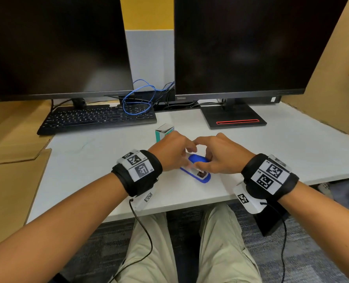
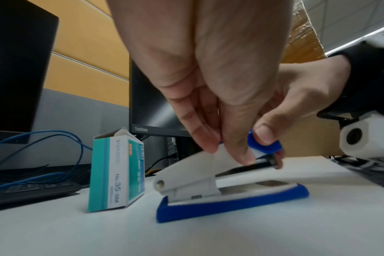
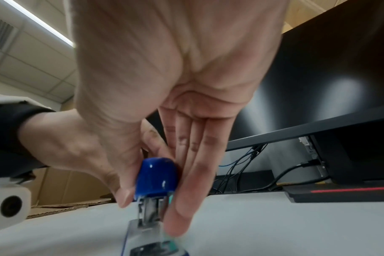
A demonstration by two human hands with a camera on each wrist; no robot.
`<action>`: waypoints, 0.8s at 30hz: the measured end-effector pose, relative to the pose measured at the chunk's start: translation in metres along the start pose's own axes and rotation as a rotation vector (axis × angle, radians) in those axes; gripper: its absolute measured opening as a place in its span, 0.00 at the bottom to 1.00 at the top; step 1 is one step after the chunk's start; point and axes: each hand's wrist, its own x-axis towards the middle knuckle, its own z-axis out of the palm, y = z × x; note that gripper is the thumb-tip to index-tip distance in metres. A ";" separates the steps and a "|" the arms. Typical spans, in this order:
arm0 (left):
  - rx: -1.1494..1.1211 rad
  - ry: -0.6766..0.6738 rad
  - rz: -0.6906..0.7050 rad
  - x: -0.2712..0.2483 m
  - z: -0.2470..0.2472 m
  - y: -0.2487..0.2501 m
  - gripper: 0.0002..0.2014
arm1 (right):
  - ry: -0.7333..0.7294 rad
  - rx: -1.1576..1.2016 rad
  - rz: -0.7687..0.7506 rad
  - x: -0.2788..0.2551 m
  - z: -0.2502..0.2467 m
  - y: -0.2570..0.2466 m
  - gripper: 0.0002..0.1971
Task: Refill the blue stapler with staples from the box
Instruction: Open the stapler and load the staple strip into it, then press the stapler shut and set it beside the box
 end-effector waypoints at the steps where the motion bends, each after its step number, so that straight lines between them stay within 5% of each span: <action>1: -0.007 0.020 -0.008 0.000 -0.002 -0.003 0.17 | 0.006 -0.007 0.007 -0.001 0.000 -0.001 0.28; 8: 0.155 0.361 -0.184 0.006 -0.014 -0.028 0.15 | 0.055 -0.035 0.099 0.010 0.007 -0.011 0.28; 15: 0.152 0.145 -0.339 0.024 -0.009 -0.057 0.34 | 0.034 -0.076 0.127 0.037 0.005 -0.001 0.32; 21: 0.085 0.095 -0.325 0.033 -0.008 -0.058 0.18 | 0.025 -0.108 0.130 0.052 -0.001 0.005 0.30; 24: 0.120 0.083 -0.378 0.033 -0.007 -0.053 0.19 | 0.020 -0.103 0.143 0.055 -0.001 0.005 0.30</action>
